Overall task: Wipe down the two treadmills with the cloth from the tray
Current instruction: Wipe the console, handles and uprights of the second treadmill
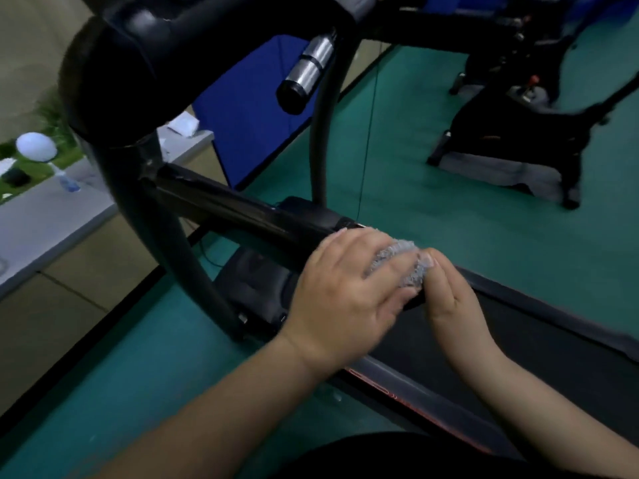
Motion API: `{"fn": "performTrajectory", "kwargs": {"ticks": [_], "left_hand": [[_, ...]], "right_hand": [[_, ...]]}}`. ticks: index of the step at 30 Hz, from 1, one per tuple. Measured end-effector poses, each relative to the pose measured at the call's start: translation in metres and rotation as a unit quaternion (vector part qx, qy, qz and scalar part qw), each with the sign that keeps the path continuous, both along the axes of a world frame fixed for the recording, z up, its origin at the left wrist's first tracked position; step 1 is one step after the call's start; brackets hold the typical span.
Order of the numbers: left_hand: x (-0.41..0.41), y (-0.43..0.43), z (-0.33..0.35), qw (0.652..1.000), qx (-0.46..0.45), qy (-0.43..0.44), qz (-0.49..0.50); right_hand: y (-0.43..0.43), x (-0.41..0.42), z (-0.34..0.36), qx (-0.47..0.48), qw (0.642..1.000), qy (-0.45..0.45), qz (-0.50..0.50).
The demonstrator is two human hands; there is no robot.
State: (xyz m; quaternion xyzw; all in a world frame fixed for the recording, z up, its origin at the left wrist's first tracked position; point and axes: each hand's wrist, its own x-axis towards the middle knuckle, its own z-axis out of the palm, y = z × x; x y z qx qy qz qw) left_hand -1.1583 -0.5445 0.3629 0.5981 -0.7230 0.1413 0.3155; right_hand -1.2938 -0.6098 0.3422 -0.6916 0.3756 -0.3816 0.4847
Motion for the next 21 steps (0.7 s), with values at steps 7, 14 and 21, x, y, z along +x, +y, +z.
{"fn": "performTrajectory", "kwargs": {"ticks": [7, 14, 21], "left_hand": [[0.143, 0.000, -0.003, 0.984, -0.068, 0.060, 0.152], [0.030, 0.006, -0.012, 0.995, -0.036, 0.081, 0.052], [0.117, -0.004, -0.007, 0.996, -0.042, 0.038, 0.061]], "right_hand": [[0.006, 0.004, 0.006, -0.001, 0.996, 0.055, -0.074], [0.005, 0.010, 0.010, 0.009, 0.995, 0.049, -0.092], [0.004, 0.010, 0.014, -0.012, 0.994, 0.069, -0.088]]}}
